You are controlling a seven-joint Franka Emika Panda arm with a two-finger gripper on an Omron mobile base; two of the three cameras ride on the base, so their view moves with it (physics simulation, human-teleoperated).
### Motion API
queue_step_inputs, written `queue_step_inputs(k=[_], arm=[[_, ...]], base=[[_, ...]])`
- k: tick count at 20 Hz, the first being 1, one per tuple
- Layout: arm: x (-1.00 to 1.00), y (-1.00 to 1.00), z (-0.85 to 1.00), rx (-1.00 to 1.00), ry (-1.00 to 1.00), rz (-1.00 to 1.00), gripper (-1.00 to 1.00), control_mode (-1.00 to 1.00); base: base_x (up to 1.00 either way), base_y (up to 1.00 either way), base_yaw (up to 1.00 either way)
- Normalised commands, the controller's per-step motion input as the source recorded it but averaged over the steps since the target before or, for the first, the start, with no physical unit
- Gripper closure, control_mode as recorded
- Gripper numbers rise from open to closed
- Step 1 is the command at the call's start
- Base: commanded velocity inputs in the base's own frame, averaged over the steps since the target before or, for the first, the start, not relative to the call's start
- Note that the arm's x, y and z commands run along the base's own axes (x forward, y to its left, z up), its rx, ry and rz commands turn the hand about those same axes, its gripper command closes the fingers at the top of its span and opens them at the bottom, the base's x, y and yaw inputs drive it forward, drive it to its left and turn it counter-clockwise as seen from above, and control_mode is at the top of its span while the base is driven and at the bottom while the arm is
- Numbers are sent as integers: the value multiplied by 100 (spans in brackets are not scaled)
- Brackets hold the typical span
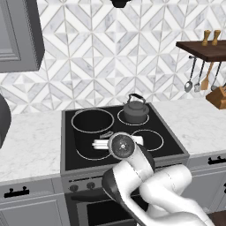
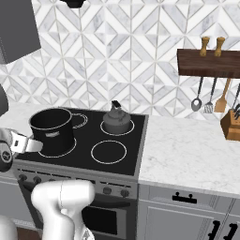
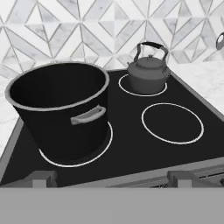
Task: Pick the kettle from the counter and place it on a stove burner. Then turn the burner on.
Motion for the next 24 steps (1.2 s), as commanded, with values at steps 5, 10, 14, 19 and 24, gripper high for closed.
queue_step_inputs(k=[5, 10, 14, 19, 24], arm=[[-42, 0, -45, 0, -29, 0, -100, -100], [-37, 0, -33, 0, -28, 0, -100, -100], [-34, 3, -35, 0, -28, 0, -100, -100], [-24, 0, -45, 0, -27, 0, -100, -100], [-2, 0, -62, -1, -18, 0, -100, -100]], base=[[0, 0, 0], [0, 0, 0], [0, 0, 0], [0, 0, 0], [0, 0, 0]])
